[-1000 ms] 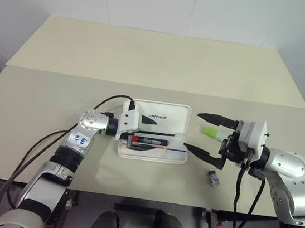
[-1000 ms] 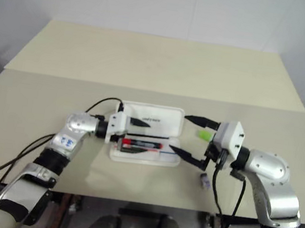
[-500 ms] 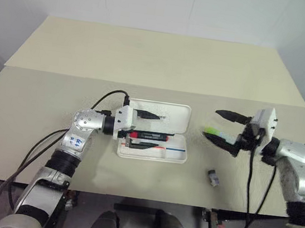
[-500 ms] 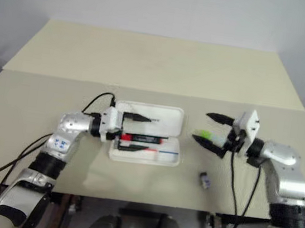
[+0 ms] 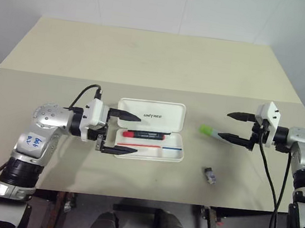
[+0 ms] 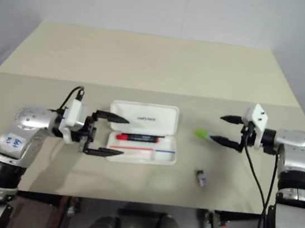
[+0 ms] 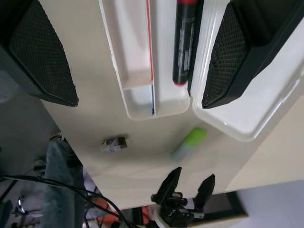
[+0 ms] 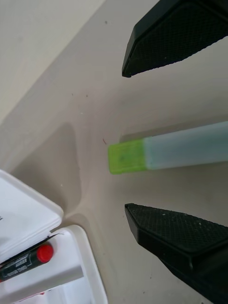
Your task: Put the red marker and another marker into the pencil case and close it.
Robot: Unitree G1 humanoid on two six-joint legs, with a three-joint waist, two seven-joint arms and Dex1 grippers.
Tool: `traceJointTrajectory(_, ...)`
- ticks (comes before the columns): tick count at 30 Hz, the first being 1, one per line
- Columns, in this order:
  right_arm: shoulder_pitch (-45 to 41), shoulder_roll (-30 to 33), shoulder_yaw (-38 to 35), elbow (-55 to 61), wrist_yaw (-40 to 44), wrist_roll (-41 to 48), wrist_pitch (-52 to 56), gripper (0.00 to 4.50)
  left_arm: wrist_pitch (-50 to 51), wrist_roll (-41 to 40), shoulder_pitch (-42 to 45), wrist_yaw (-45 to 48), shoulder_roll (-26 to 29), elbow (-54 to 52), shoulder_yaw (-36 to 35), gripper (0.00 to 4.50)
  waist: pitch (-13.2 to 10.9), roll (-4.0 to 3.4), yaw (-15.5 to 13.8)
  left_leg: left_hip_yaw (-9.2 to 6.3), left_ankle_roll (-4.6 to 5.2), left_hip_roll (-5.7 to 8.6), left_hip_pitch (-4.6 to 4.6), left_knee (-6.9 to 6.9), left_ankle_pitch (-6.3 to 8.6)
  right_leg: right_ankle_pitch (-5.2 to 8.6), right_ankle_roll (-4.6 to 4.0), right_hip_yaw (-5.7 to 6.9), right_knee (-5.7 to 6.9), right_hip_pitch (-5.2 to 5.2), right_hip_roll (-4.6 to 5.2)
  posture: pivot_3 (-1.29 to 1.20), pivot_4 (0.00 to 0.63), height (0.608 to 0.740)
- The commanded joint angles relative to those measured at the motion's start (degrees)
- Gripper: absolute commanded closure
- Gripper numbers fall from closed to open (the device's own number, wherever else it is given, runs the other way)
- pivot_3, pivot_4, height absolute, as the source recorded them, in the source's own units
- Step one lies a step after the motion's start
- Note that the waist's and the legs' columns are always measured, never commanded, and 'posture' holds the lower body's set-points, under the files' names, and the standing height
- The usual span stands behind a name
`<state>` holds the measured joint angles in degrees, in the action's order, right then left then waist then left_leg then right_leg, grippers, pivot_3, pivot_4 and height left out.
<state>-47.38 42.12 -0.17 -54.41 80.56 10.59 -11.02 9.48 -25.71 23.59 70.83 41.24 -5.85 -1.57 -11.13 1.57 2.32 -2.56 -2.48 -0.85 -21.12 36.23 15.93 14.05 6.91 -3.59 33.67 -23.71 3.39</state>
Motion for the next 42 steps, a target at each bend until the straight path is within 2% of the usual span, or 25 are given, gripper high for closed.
traceJointTrajectory(1, -2.39, -0.86, 0.33, -4.66, 0.76, -1.98, -2.55, 0.00, 1.78, -2.66, -1.12, -0.26, 2.71, -3.40, -4.20, 0.03, -0.04, -0.07, 0.02, 0.00, 0.00, 0.01, -0.01, -0.02, 0.00, 0.00, 0.00, 0.01, -0.01, 0.00, 0.01, 0.00, 0.150, 0.740)
traceJointTrajectory(11, -5.37, -2.88, 1.17, -14.28, -2.53, -7.71, -6.38, 0.00, 4.27, -3.74, -4.97, -1.37, 5.48, -7.12, -7.59, 0.03, -0.13, -0.20, -0.25, 0.00, -0.02, 0.03, -0.04, -0.03, 0.00, 0.00, 0.01, 0.03, -0.05, 0.00, 0.04, 0.00, 0.150, 0.740)
traceJointTrajectory(14, -5.60, -3.25, 0.67, -15.35, -2.91, -8.10, -5.94, 0.61, 4.88, -3.87, -5.39, -1.75, 5.66, -8.11, -8.03, 0.00, -0.13, -0.21, -0.14, 0.00, -0.03, 0.03, -0.03, -0.02, 0.00, 0.00, 0.01, 0.02, -0.03, 0.00, 0.04, 0.00, 0.150, 0.740)
traceJointTrajectory(21, -5.06, -3.85, 0.24, -14.69, -1.76, -7.82, -6.44, 3.19, 5.14, -3.69, -4.85, -1.62, 5.70, -7.82, -7.79, 0.00, -0.13, -0.20, 0.19, 0.00, -0.03, 0.03, 0.00, -0.01, 0.00, 0.00, 0.01, 0.02, 0.00, 0.00, 0.03, 0.00, 0.150, 0.740)
traceJointTrajectory(22, -4.90, -3.95, 0.23, -14.39, -1.55, -7.78, -6.60, 3.41, 5.06, -3.56, -4.65, -1.57, 5.58, -7.60, -7.54, 0.00, -0.13, -0.20, 0.30, 0.00, -0.04, 0.03, 0.00, 0.00, 0.00, 0.00, 0.01, 0.02, 0.00, 0.01, 0.03, 0.00, 0.150, 0.740)
traceJointTrajectory(27, -5.09, -4.34, -0.72, -12.55, -0.79, -6.63, -7.93, 3.39, 4.04, -2.69, -4.17, -1.32, 5.09, -6.31, -6.76, 0.00, -0.13, -0.20, 0.82, 0.00, -0.04, 0.03, -0.01, -0.01, -0.01, -0.01, 0.02, 0.02, 0.03, 0.01, 0.03, 0.00, 0.150, 0.740)
traceJointTrajectory(33, -5.69, -4.32, -2.92, -4.43, 5.69, -1.57, -4.91, 3.39, 2.06, -2.10, -5.05, -0.89, 5.32, -3.63, -7.57, 0.00, -0.16, -0.25, 0.98, 0.00, -0.04, 0.02, -0.01, -0.01, -0.01, -0.02, 0.04, 0.01, 0.19, 0.00, 0.03, 0.00, 0.150, 0.740)
traceJointTrajectory(36, -3.62, -4.72, -2.48, 8.14, 9.37, 2.55, 0.49, 3.39, 0.76, -1.84, -7.30, -0.20, 5.96, -1.81, -8.64, 0.00, -0.22, -0.36, 1.05, 0.01, -0.04, 0.02, 0.00, -0.02, -0.01, -0.02, 0.05, 0.00, 0.23, 0.00, 0.03, 0.00, 0.150, 0.740)
traceJointTrajectory(42, 4.78, -5.00, 1.31, 35.96, 7.13, 9.01, 15.36, 3.39, -1.73, -1.41, -10.18, 0.01, 6.54, 0.09, -10.35, 0.00, -0.22, -0.36, 0.42, -0.08, -0.05, -0.02, -0.08, -0.05, 0.01, 0.00, 0.04, 0.08, 0.23, -0.04, 0.03, 0.00, 0.150, 0.740)
